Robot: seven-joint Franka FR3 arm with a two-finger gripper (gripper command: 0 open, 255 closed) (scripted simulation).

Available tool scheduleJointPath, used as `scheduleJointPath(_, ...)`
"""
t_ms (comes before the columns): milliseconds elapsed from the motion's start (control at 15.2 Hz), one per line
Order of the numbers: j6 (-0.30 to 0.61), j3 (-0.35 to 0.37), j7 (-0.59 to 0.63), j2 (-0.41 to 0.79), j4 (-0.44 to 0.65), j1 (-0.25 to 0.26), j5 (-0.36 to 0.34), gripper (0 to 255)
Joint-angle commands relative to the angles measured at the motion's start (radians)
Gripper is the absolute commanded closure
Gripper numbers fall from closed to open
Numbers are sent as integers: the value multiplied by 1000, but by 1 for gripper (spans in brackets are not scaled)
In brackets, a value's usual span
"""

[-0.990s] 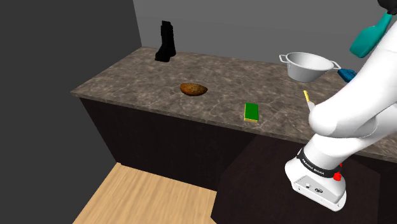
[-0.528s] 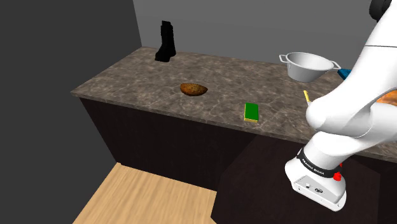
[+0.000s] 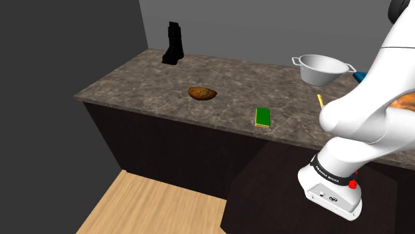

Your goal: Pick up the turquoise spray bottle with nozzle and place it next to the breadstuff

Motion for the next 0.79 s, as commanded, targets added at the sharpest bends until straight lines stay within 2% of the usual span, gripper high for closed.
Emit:
scheduleJointPath(0, 46, -5, 3, -26, -66, 33, -24, 255)
scheduleJointPath(330, 143, -12, 17, -81, -206, 96, -74, 255)
scheduleJointPath(726, 246, -13, 33, -130, -342, 145, -116, 255)
